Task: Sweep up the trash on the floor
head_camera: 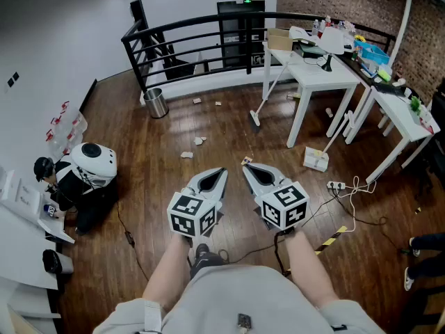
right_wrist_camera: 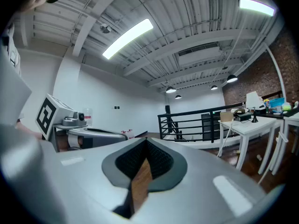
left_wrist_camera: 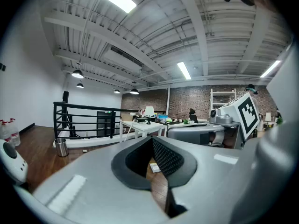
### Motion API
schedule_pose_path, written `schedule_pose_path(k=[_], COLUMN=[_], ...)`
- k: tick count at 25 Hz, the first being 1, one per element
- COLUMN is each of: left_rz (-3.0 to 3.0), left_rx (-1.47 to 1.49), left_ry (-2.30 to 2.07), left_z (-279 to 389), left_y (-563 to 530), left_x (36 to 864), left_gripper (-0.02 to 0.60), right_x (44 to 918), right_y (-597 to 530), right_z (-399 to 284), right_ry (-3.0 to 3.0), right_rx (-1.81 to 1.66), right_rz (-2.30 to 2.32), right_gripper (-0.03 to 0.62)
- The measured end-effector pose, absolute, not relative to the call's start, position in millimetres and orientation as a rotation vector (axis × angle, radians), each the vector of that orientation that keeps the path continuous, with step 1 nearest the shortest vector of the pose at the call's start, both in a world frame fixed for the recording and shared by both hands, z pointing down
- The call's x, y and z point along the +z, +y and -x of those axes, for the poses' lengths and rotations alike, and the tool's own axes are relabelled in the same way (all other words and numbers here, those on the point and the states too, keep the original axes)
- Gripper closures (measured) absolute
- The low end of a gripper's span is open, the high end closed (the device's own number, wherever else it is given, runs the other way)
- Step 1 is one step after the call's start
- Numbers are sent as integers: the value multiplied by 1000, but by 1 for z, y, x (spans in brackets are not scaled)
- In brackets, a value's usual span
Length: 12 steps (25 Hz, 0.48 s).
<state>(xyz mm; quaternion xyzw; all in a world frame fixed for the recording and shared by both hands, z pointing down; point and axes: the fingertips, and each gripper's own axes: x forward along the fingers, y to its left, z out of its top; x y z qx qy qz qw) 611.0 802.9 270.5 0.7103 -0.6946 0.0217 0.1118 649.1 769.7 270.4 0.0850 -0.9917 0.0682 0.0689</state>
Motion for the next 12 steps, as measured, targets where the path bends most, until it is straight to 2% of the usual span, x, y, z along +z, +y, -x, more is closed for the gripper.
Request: schedule_pose_path(k=[12], left_rz=[-2134], left_rx=[69], left_ry=[-1977], left_z=[-569], left_y=[730], left_x=[278], left_gripper=[574], right_x=[280], right_y=[698], right_z=[-607], right_ry=[-2965], right_rx=[217], right_rz=[-329], right_gripper=[594])
